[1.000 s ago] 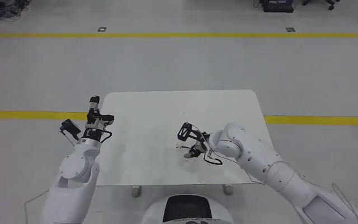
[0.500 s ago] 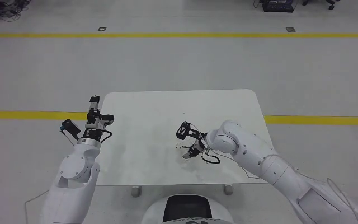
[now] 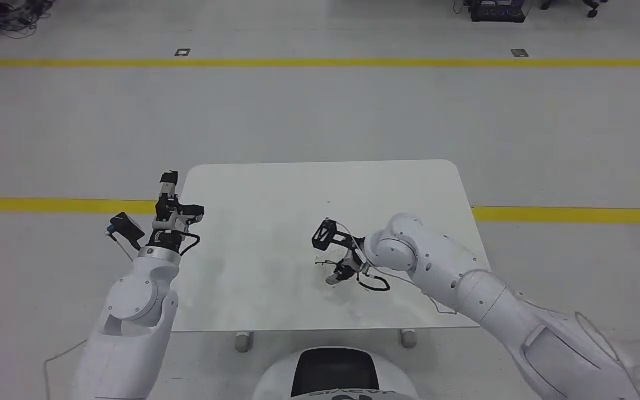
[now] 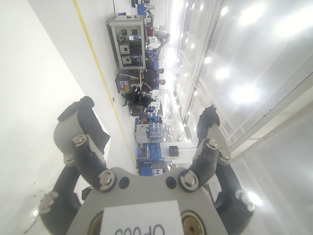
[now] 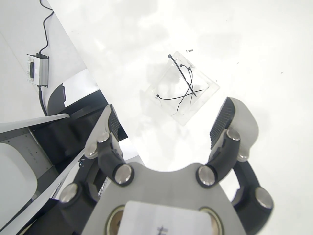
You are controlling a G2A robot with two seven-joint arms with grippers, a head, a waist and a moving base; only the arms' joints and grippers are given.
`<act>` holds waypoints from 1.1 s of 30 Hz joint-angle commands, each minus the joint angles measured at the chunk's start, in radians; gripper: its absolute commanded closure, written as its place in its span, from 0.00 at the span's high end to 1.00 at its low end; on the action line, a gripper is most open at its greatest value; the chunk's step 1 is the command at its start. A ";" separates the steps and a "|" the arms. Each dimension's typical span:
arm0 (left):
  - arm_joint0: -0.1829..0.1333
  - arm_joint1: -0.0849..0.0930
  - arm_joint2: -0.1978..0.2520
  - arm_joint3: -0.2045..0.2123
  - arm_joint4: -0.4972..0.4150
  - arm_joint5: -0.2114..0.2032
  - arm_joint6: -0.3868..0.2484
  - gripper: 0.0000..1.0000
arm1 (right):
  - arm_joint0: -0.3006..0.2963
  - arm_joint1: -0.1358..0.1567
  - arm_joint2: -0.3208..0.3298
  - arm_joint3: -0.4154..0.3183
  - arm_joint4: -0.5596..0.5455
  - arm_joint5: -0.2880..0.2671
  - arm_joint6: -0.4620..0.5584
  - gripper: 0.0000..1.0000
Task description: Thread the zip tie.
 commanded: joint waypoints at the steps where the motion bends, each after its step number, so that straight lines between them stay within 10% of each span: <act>1: 0.000 0.000 0.000 0.000 0.000 0.000 0.000 1.00 | 0.000 0.000 0.000 0.000 0.000 0.000 0.000 1.00; 30: 0.000 0.000 0.000 0.000 0.000 0.000 0.000 1.00 | 0.007 -0.035 -0.031 0.055 -0.036 0.002 -0.046 1.00; 33: 0.000 0.000 0.000 0.000 0.000 0.000 0.000 1.00 | 0.007 -0.042 -0.037 0.067 -0.071 0.017 -0.067 0.49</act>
